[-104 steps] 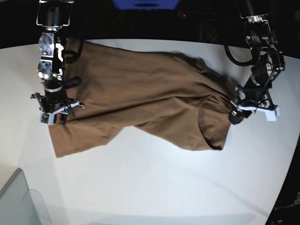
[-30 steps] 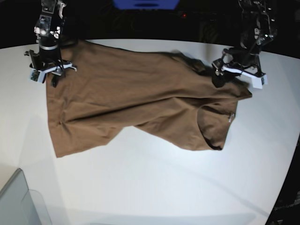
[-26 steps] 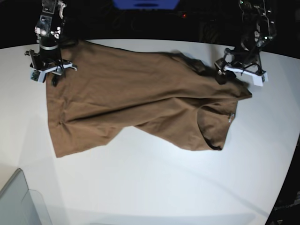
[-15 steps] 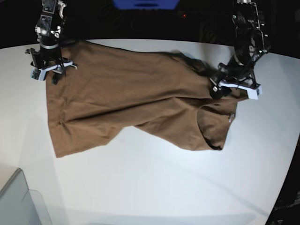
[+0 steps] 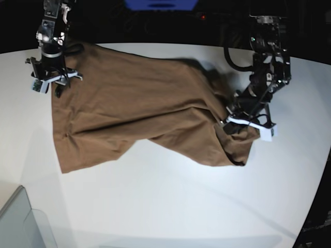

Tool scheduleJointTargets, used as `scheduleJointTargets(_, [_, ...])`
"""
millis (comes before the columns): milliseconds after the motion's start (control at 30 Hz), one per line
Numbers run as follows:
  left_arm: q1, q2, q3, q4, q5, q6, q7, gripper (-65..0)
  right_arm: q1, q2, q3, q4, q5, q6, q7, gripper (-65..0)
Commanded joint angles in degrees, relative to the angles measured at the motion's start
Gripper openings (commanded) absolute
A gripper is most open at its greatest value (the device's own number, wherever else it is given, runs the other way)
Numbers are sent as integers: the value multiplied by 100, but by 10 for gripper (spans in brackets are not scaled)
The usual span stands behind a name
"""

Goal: Layout the t-shirt on the table in an organized manner, then fold the t-shirt properly
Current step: 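Pull the grasped shirt layer with the left gripper toward the sleeve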

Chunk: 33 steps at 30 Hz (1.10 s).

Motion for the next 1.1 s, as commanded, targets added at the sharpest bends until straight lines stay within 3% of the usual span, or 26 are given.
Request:
scheduleJointTargets(0, [-175,-29,108,100,-56,-29,-47,-650,18,42,20,20,-8,12,129,-371])
scheduleJointTargets(200, [-967,-381,1277,48,-21,-11,-38,-650,18,121,20,-68,-8,12,129,-371])
scheduleJointTargets(400, [-1661,-381,2428,-374,920,-11,-29,-639,0,174,20,-68,-8,12,129,-371])
scheduleJointTargets(467, [-1793,-372,2692,-524,1113,-11,76,-593,0,200,20,-68,-8,12,129,-371])
scheduleJointTargets(533, [-1925,-328,2921,-691,1219,-11,270,-502,-17,200,20,-68,-8,12,129,-371])
scheduleJointTargets(667, [-1855,-179,2947,-673,1227,-11,234,-297,-17,200,20,-68,-8,12,129,-371])
scheduleJointTargets(733, [-1723,-188,2947,-453,1227,-11,120,-235,-26,200,29,-68,-8,12,129,-371])
scheduleJointTargets(867, [-1371,-240,2886,-14,1236,-11,-47,-219,-26,200,29,-68,-8,12,129,-371])
scheduleJointTargets(1067, [-844,-188,2086,-251,1201,-20,-100,-219,-17,200,29,-68,-8,12,129,-371])
